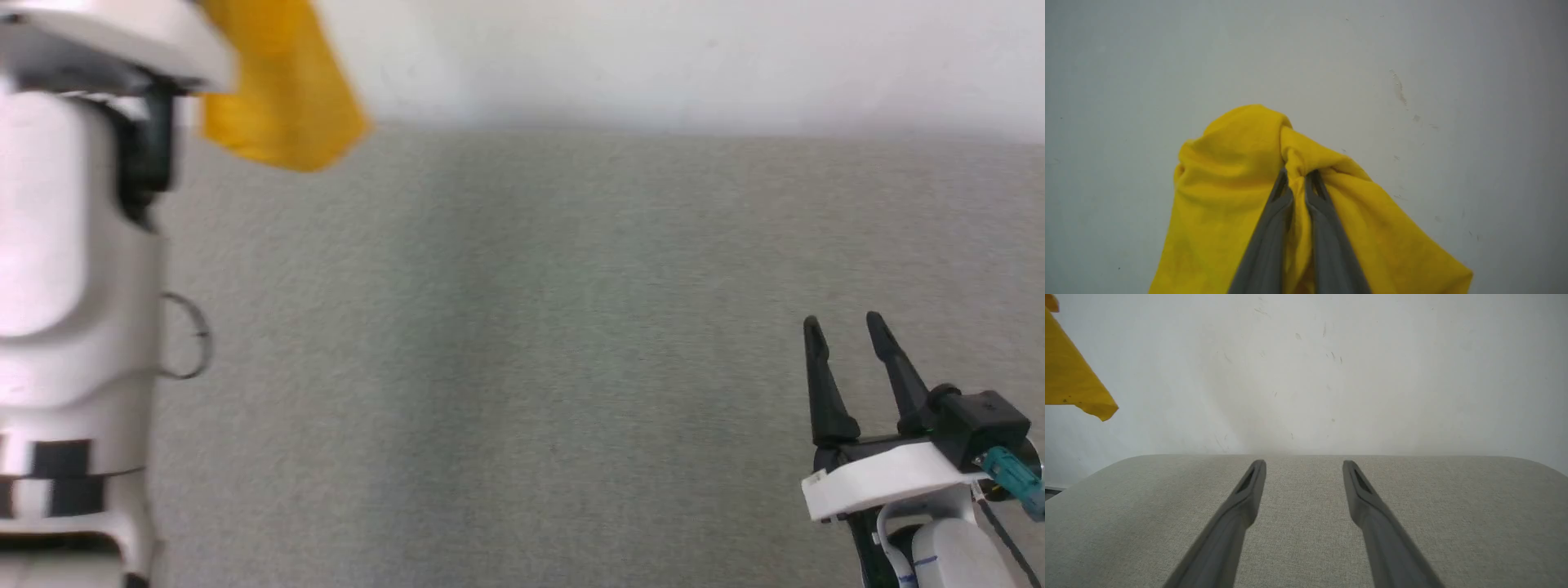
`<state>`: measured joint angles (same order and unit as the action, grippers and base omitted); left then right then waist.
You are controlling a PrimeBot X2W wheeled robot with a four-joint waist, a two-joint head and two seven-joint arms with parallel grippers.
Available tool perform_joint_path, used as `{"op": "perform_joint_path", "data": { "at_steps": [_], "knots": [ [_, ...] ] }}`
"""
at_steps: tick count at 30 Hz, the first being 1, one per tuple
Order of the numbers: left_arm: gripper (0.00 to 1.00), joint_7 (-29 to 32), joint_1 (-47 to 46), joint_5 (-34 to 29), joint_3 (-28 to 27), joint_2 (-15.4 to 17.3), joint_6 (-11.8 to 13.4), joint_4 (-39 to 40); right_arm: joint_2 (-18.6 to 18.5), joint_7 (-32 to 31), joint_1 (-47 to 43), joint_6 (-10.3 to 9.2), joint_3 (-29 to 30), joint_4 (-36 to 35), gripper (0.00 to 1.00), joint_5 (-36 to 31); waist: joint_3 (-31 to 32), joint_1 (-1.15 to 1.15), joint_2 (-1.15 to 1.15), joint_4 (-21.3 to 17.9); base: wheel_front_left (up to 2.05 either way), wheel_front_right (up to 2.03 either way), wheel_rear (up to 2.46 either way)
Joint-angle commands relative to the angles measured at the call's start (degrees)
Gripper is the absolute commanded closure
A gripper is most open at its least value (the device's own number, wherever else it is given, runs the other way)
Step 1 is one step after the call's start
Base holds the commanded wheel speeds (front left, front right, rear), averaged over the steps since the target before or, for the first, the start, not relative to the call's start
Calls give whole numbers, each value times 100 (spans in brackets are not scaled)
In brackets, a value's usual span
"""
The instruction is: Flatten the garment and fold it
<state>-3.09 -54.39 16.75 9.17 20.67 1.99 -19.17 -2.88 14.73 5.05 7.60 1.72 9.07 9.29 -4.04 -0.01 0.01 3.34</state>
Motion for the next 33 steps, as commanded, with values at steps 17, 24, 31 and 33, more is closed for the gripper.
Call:
{"op": "perform_joint_path", "data": {
  "at_steps": [17, 24, 31, 33],
  "knots": [
    [100, 414, 847, 965, 1425, -1722, -620, -1567, 1, -17, -197, -11, -124, -33, 0, 65, 217, 1, -1, -1435, 0, 0, 0],
    [100, 2154, 1381, 1243, 2262, -1773, -698, -2823, 1, -42, -200, -11, -226, 1, 0, 109, 126, 1, -1, -1628, 0, 0, 0],
    [0, 3122, 1625, 1496, 2649, -1778, -706, -3229, 1, -67, -212, -11, -242, 30, 0, 111, 96, 1, -1, -1586, 0, 0, 0],
    [0, 2997, 1630, 1558, 2643, -1778, -659, -3120, 1, -79, -230, -11, -235, 20, 0, 100, 110, 1, -1, -1521, 0, 0, 0]
  ]
}}
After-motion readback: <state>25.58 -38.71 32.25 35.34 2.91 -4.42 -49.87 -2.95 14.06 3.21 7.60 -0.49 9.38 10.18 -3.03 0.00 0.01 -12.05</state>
